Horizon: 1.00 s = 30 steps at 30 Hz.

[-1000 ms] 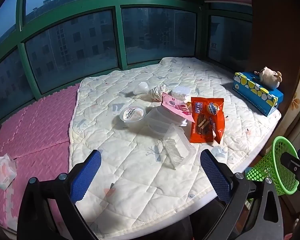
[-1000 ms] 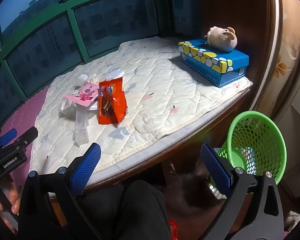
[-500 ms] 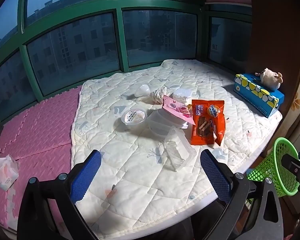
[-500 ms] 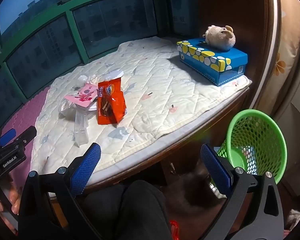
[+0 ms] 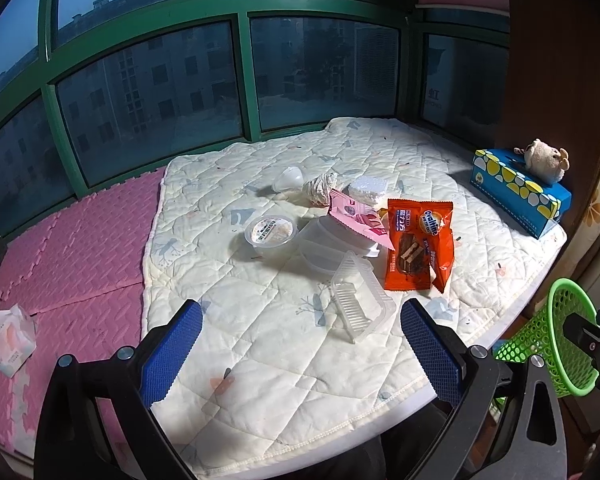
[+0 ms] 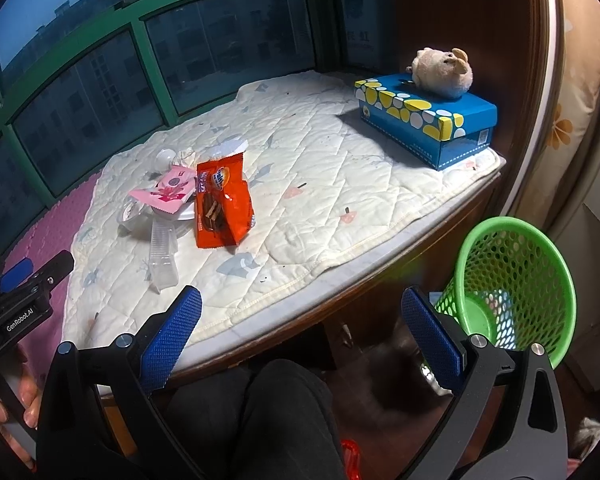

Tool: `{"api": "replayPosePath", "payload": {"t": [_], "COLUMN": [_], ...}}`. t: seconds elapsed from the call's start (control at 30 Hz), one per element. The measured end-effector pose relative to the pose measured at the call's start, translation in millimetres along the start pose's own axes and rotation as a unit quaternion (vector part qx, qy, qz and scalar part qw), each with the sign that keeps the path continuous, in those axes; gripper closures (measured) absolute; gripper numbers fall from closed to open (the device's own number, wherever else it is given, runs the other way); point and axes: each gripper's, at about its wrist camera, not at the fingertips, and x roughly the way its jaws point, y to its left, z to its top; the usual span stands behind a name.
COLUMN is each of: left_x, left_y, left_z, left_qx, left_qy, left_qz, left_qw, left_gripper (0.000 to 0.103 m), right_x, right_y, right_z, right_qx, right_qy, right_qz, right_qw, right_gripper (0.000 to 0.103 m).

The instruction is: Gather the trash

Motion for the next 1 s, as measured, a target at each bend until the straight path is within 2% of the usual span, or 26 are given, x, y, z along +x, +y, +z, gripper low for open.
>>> {"api": "replayPosePath", "payload": {"t": [1.0], "left_x": [8.8], "left_y": [0.1], "left_z": [-0.3], "left_qx": [-0.003], "left_qy": [0.007], "left_qz": [0.002], "left_qw": [1.0000], "left_gripper": [0.007], "right_x": [4.3], "right_y": [-1.7], "right_z": [2.0], "right_qx": [0.005], "right_qy": [0.006], "right_qz": [0.003], "right_qw": [1.000], "right_gripper": [0.004]}}
